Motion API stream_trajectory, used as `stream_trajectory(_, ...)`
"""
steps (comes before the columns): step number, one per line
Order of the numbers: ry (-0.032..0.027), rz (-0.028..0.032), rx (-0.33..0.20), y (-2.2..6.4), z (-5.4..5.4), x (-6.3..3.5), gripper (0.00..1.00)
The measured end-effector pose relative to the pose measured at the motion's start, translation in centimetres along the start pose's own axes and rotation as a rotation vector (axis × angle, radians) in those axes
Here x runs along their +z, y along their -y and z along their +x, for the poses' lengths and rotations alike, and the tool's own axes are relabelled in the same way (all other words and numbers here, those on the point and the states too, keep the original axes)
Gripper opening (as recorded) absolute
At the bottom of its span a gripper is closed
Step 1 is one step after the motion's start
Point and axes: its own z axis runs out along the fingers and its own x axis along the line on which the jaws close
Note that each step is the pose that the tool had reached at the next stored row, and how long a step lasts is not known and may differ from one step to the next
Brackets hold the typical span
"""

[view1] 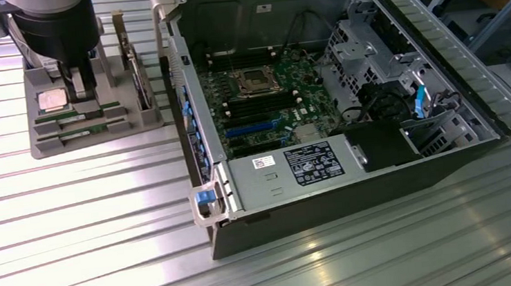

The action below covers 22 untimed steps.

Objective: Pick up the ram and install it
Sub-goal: 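Pick up the ram and move it above insertion slot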

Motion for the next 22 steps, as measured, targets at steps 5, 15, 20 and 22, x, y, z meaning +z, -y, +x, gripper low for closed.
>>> stream_trajectory(5, -0.0041, -0.0004, 0.000, 0.01, 0.0, 0.24, 0.36)
stream_trajectory(15, -0.0129, -0.0013, 0.001, 0.02, 0.0, 0.83, 0.36)
stream_trajectory(20, -0.0226, -0.0023, 0.001, 0.00, 0.0, 1.19, 0.36)
stream_trajectory(22, -0.0247, -0.0026, 0.001, -0.01, 0.0, 1.27, 0.36)
